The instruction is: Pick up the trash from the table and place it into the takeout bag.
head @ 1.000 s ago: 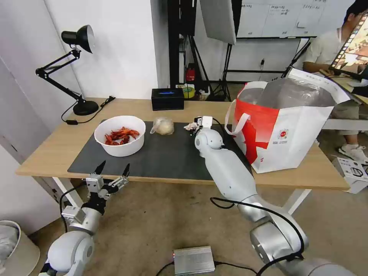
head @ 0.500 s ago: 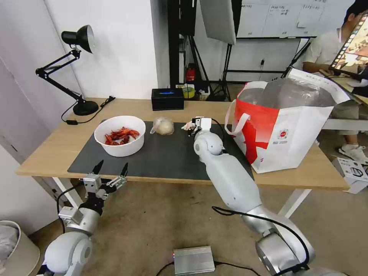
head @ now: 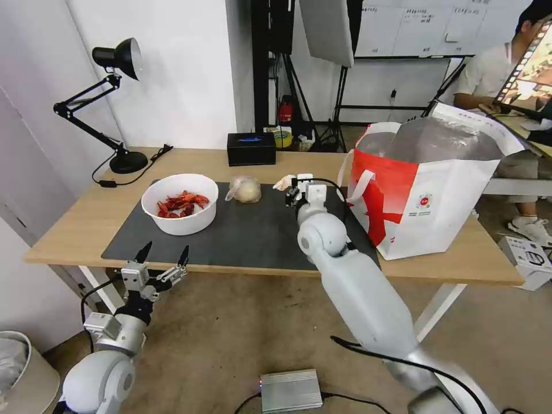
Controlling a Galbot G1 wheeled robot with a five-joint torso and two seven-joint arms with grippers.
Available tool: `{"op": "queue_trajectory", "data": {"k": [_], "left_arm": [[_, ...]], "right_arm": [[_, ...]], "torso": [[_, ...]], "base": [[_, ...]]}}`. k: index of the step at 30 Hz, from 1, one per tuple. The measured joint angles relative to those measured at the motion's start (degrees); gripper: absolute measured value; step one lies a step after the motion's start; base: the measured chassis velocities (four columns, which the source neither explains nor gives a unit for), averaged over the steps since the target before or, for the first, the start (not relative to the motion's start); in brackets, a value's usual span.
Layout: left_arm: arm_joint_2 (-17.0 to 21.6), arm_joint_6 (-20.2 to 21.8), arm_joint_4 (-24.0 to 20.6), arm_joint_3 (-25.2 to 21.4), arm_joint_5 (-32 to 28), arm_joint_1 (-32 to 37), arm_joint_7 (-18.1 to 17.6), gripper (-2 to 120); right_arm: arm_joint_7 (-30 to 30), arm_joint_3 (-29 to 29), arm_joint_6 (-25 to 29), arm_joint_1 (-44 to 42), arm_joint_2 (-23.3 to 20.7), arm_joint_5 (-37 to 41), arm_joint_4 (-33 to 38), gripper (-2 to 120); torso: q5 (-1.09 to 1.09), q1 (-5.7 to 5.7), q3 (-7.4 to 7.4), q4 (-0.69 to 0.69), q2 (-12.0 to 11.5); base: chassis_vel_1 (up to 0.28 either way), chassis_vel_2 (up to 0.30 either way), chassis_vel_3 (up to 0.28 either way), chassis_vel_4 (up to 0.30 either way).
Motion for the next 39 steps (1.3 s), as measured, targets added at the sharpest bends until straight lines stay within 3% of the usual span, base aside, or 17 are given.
{"op": "queue_trajectory", "data": {"k": [11, 15, 25, 34, 39], "left_arm": [[-0.1, 0.1, -0.7, 0.1, 0.2, 0.1, -0.1, 100], [-0.8, 0.2, -0.9, 0.2, 0.5, 0.5, -0.1, 100], [-1.1, 0.2, -1.3, 0.3, 0.8, 1.0, -0.1, 100], [-1.2, 0.2, -1.3, 0.8, 0.8, 0.9, -0.1, 100], [-1.3, 0.2, -1.3, 0.8, 0.9, 1.0, -0.1, 100]], "right_arm": [[-7.3, 5.7, 11.2, -6.0, -3.9, -12.6, 9.6, 0], [-7.0, 8.2, 15.2, -8.0, -3.9, -17.8, 11.7, 0], [-6.0, 13.2, 20.2, -9.8, -4.8, -21.6, 13.7, 0], [-3.4, 16.2, 21.3, -9.2, -5.8, -20.1, 13.6, 0], [-0.9, 18.2, 19.0, -8.4, -6.4, -17.6, 14.4, 0]], "torso": [[0.0, 0.0, 0.0, -0.01, 0.0], [0.0, 0.0, 0.0, 0.0, 0.0], [0.01, 0.0, 0.0, 0.0, 0.0], [0.0, 0.0, 0.0, 0.0, 0.0], [0.0, 0.0, 0.01, 0.0, 0.0]], "base": [[0.0, 0.0, 0.0, 0.0], [0.0, 0.0, 0.0, 0.0], [0.0, 0.0, 0.0, 0.0], [0.0, 0.0, 0.0, 0.0], [0.0, 0.0, 0.0, 0.0]]}}
